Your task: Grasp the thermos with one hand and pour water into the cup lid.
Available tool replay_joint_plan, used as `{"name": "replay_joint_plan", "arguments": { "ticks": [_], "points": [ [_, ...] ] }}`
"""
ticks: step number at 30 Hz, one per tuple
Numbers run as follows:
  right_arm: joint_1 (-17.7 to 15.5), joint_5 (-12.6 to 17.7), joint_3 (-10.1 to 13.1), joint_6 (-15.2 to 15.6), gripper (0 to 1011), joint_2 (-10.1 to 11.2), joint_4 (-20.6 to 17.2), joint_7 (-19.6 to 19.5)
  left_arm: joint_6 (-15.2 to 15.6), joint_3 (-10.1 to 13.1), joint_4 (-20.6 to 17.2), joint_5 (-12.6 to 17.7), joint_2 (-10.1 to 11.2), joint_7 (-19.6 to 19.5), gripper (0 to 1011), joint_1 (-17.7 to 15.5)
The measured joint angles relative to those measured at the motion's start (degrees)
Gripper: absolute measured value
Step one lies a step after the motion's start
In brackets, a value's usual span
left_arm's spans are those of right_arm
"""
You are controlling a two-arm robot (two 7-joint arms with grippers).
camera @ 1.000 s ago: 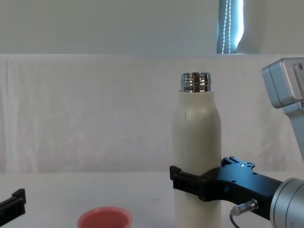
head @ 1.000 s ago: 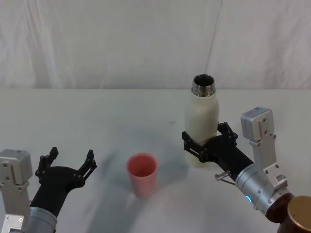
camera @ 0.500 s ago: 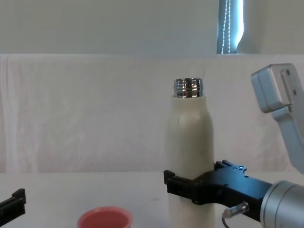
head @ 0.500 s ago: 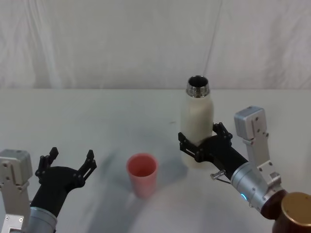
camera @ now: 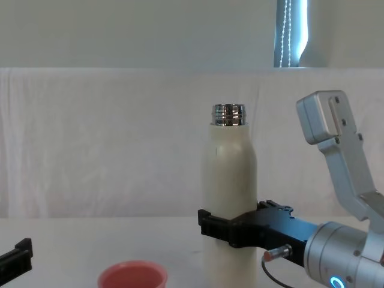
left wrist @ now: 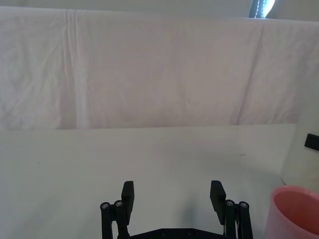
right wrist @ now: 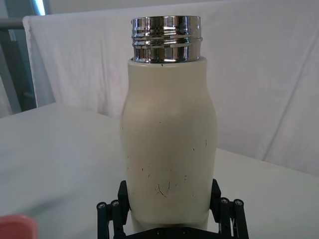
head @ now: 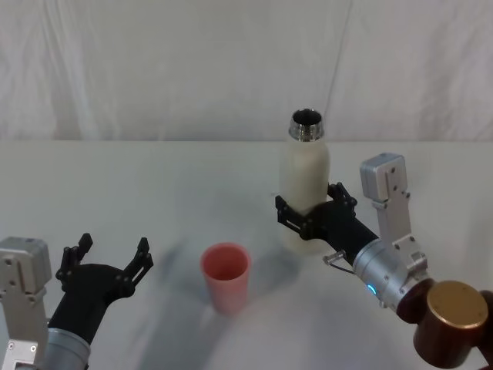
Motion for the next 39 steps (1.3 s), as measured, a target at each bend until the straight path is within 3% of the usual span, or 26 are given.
{"name": "replay_joint_plan", "arguments": {
  "ticks": [15, 31, 34, 39],
  "points": [
    [3.9, 1.3, 0.2, -2.4, 950, -1.4, 7.4, -0.2, 0.0, 0.0, 0.0, 0.0, 0.0, 0.0, 1001, 0.0],
    [4.7, 1.4, -0.1, -2.9, 952, -1.5, 9.3, -0.1, 0.0, 0.0, 0.0, 0.0, 0.0, 0.0, 1001, 0.0],
    [4.7, 1.4, -0.1, -2.6, 1001, -1.4, 9.3, -0.1, 0.0, 0.0, 0.0, 0.0, 0.0, 0.0, 1001, 0.0],
    [4.7, 1.4, -0.1, -2.1, 1001, -1.3, 9.0, -0.1, 0.0, 0.0, 0.0, 0.0, 0.0, 0.0, 1001, 0.0]
  ]
}}
